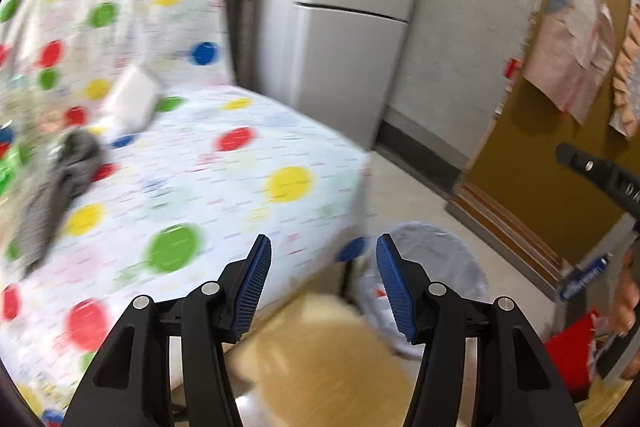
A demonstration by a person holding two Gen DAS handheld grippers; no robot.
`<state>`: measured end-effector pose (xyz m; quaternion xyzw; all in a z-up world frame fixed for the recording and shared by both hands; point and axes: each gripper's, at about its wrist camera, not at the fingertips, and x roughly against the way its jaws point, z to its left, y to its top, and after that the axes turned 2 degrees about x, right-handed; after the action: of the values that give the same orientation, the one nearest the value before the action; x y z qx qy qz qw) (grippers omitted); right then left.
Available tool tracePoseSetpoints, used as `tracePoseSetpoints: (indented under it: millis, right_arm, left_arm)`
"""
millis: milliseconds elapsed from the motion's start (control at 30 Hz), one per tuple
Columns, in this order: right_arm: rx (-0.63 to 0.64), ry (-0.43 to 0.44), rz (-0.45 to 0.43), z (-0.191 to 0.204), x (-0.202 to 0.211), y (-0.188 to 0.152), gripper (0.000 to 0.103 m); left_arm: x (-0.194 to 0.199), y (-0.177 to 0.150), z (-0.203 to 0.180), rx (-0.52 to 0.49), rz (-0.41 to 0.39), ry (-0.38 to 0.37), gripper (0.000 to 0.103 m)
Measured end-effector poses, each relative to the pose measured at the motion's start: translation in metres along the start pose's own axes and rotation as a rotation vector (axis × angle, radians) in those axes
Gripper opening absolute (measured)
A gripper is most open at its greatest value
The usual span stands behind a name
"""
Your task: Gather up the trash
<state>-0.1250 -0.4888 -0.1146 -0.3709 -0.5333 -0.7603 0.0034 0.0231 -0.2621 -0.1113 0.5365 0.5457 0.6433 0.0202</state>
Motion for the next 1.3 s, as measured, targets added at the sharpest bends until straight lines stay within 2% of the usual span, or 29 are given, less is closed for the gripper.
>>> tracePoseSetpoints:
  millis: [167,367,433,500,767,800,967,1067,1200,1300]
  right_arm:
    - [0.096,0.117,-0.001,0.055,0.0,0.004,0.043]
    - [0.186,0.243,0.046,0.119,-0.007,0.0,0.044]
    - [0.207,0.286,0.072,0.14,-0.012,-0.005,0.048]
    - [0.224,0.314,0.092,0.156,-0.015,-0.008,0.05]
    - [0.32,0.386,0.154,0.208,-0.027,-0.014,0.051]
    - [0.326,0.389,0.152,0.211,-0.027,-0.013,0.051]
    - [0.347,0.421,0.157,0.234,-0.041,-0.004,0.053]
    - [0.368,0.44,0.176,0.253,-0.056,-0.001,0.053]
    - [0.384,0.469,0.198,0.279,-0.08,0.003,0.053]
    - [0.38,0.49,0.22,0.297,-0.101,0.006,0.053]
  left_arm:
    - [0.03,-0.022,0.045,0.086,-0.006,0.083,0.056]
    - [0.069,-0.042,0.094,0.183,-0.027,0.218,0.056]
    - [0.08,-0.047,0.109,0.211,-0.034,0.251,0.056]
    - [0.089,-0.051,0.122,0.233,-0.041,0.283,0.06]
    - [0.113,-0.06,0.182,0.333,-0.065,0.421,0.062]
    - [0.116,-0.061,0.193,0.34,-0.073,0.455,0.067]
    - [0.122,-0.06,0.25,0.395,-0.061,0.601,0.066]
    - [0.121,-0.057,0.28,0.426,-0.059,0.62,0.065]
    - [0.111,-0.05,0.313,0.473,-0.048,0.572,0.065]
    - [0.095,-0.04,0.324,0.437,-0.024,0.548,0.065]
